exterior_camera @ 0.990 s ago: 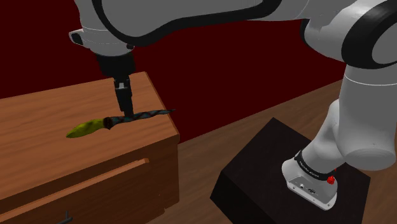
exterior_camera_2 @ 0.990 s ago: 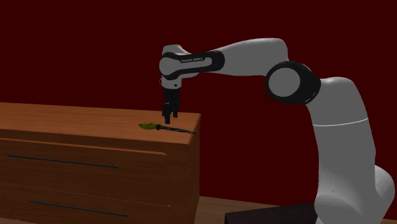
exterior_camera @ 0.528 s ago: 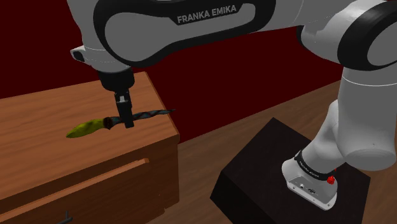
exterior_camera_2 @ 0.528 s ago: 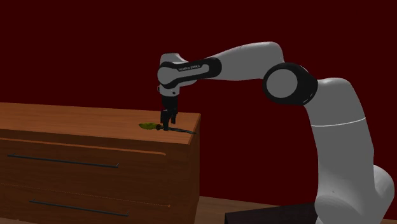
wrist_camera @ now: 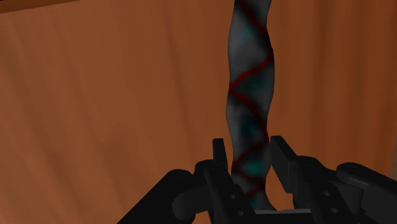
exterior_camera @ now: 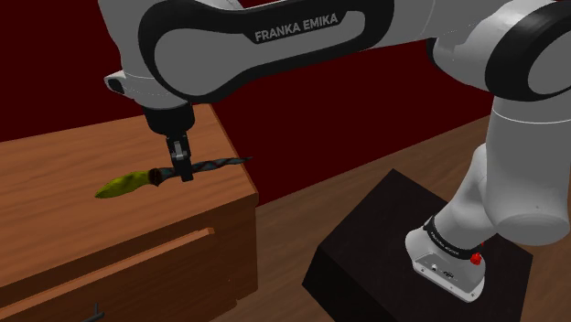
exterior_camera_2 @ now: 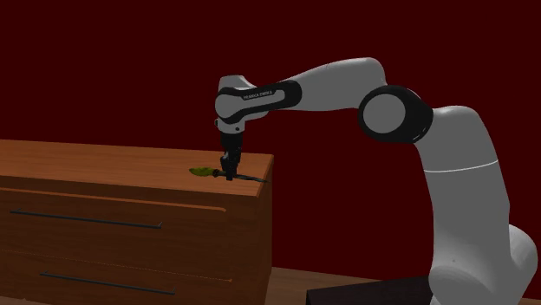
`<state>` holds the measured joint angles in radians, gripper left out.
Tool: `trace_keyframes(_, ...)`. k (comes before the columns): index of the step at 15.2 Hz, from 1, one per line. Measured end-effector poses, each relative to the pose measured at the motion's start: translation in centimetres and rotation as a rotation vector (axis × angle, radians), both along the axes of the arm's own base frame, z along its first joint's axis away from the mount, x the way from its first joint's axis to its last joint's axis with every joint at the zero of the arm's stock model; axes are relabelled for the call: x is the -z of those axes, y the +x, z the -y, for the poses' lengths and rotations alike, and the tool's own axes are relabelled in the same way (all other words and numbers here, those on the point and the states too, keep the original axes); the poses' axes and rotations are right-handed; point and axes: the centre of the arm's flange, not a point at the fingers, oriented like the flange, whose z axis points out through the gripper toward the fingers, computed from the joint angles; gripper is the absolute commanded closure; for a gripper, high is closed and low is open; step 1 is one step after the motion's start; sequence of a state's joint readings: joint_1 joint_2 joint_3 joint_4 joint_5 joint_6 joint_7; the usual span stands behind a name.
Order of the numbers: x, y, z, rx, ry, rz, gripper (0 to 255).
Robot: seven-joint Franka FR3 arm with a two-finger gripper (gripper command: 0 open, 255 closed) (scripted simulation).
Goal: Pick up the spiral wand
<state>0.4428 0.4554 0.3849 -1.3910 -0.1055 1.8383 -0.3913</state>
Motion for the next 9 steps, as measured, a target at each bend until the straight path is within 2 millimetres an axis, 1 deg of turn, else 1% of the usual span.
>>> trace_keyframes(4,0.0,0.0,0.0,0.0,0.0,0.0,255)
trace_keyframes(7,-1.0,-0.1,-0.1,0.0,-0.001,-0.001,255)
trace_keyframes(9,-2.0,0.0,-0.1,0.0,0.0,-0.001,255)
